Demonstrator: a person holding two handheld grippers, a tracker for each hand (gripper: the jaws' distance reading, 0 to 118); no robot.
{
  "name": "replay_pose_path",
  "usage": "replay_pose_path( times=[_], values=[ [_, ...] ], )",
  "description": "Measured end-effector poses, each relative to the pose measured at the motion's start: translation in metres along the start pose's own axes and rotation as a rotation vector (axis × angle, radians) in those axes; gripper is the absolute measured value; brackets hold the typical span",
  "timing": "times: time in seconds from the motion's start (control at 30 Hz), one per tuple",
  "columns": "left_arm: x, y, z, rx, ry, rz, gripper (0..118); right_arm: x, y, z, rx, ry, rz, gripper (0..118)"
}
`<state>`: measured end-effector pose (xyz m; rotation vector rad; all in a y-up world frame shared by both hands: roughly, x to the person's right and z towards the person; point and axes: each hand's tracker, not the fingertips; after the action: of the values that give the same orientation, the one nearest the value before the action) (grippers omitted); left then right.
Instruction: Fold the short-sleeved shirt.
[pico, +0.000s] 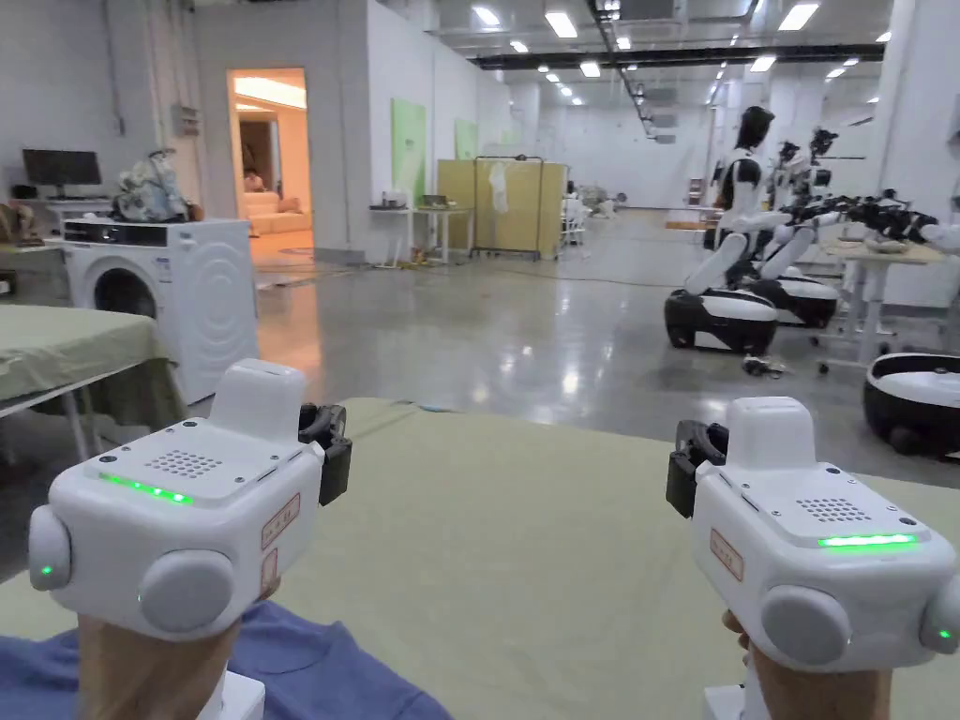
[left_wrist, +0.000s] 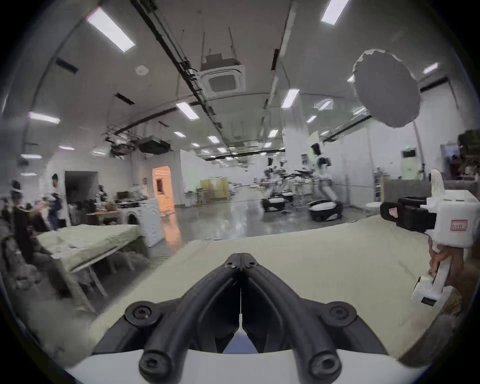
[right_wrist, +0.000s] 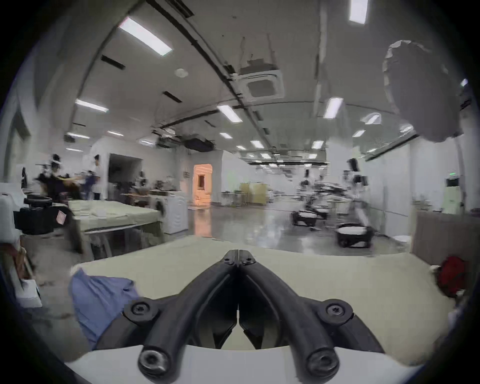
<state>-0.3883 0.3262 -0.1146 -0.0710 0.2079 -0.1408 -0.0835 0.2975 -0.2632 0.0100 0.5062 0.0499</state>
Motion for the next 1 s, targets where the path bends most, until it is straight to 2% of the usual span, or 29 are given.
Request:
replay_pose_path(
  times=[0.1, 0.2, 0.3, 0.37, 0.4, 0.43, 0.47, 0.5, 0.53, 0.6, 0.63, 0.7, 0.77, 0.83, 0.93, 1.0],
  values=[
    [-0.043, -0.007, 0.027, -0.034, 0.103, 0.019, 0, -0.051, -0.001, -0.022, -0.019, 0.153, -0.028, 3],
    [-0.067, -0.018, 0.036, -0.102, 0.111, 0.067, 0, -0.08, -0.005, -0.032, -0.017, 0.19, -0.04, 3],
    [-0.071, -0.033, 0.027, -0.168, 0.103, 0.053, 0, -0.087, -0.012, -0.036, -0.03, 0.199, -0.04, 3],
    [-0.067, -0.047, 0.017, -0.229, 0.032, 0.057, 0, -0.083, -0.017, -0.037, -0.044, 0.195, -0.023, 3],
    [-0.066, -0.057, 0.009, -0.272, -0.036, 0.064, 5, -0.078, -0.022, -0.038, -0.059, 0.192, -0.016, 3],
    [-0.066, -0.066, 0.002, -0.322, -0.127, 0.069, 13, -0.072, -0.026, -0.038, -0.075, 0.188, -0.005, 3],
    [-0.065, -0.077, -0.007, -0.4, -0.2, 0.066, 45, -0.065, -0.03, -0.038, -0.094, 0.185, 0.009, 3],
    [-0.059, -0.092, -0.01, -0.462, -0.232, 0.081, 87, -0.059, -0.036, -0.038, -0.102, 0.168, 0.015, 3],
    [-0.054, -0.108, -0.021, -0.539, -0.261, 0.093, 118, -0.053, -0.042, -0.04, -0.13, 0.142, 0.016, 3],
    [-0.038, -0.14, -0.038, -0.637, -0.359, 0.072, 118, -0.039, -0.053, -0.044, -0.176, 0.138, -0.031, 3],
    [-0.029, -0.15, -0.042, -0.695, -0.349, 0.089, 118, -0.033, -0.059, -0.046, -0.194, 0.125, -0.055, 3],
    [-0.012, -0.176, -0.057, -0.836, -0.355, 0.026, 117, -0.023, -0.068, -0.05, -0.219, 0.11, -0.094, 3],
    [-0.003, -0.214, -0.054, -0.897, -0.374, -0.062, 117, -0.016, -0.075, -0.052, -0.231, 0.109, -0.091, 3],
    [0.007, -0.236, -0.064, -0.992, -0.306, -0.104, 117, -0.014, -0.081, -0.053, -0.248, 0.099, -0.068, 3],
    [0.005, -0.253, -0.085, -0.99, -0.314, -0.077, 117, -0.01, -0.088, -0.056, -0.261, 0.096, -0.044, 3],
    [0.003, -0.251, -0.095, -0.906, -0.275, -0.072, 111, -0.008, -0.092, -0.057, -0.27, 0.104, -0.038, 3]
  ],
)
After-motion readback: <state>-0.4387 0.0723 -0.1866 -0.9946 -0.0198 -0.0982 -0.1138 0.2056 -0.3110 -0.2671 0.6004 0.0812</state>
